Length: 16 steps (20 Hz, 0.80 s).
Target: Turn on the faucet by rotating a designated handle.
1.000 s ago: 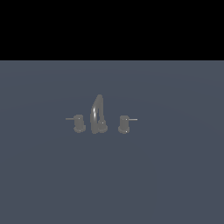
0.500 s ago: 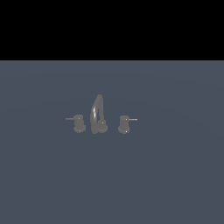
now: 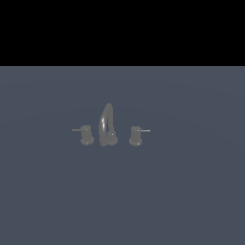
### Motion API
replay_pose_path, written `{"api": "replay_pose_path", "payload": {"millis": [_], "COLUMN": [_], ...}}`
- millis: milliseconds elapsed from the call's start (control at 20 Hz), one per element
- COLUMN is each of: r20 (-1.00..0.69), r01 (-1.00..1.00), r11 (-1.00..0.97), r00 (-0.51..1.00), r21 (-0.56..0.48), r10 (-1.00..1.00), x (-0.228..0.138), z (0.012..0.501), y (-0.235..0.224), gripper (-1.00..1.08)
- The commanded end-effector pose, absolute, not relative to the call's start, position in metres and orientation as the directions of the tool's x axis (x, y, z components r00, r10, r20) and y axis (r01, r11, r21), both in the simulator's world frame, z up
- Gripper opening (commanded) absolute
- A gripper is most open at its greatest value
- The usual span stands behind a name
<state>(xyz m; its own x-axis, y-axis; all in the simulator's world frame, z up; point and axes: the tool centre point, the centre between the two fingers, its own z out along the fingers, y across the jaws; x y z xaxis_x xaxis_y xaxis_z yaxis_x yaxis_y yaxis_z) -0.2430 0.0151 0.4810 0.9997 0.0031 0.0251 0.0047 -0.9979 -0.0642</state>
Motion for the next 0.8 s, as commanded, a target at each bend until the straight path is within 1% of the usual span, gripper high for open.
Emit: {"api": "replay_pose_path", "payload": {"millis": [0, 350, 750], "r20": [0.023, 0.009, -0.020], "r01": [-0.019, -0.135, -0.346], "r11": [-0.997, -0.987, -0.932], "r00": [1.000, 0.991, 0.938], "r21": [-0.069, -0.087, -0.106], "r10": [-0.020, -0.136, -0.346], "x": [-0.236, -0.202, -0.143], "z": [0.478, 0.464, 0.428], "y": [0.015, 0.013, 0.007], "gripper": [-1.00, -1.00, -1.00]}}
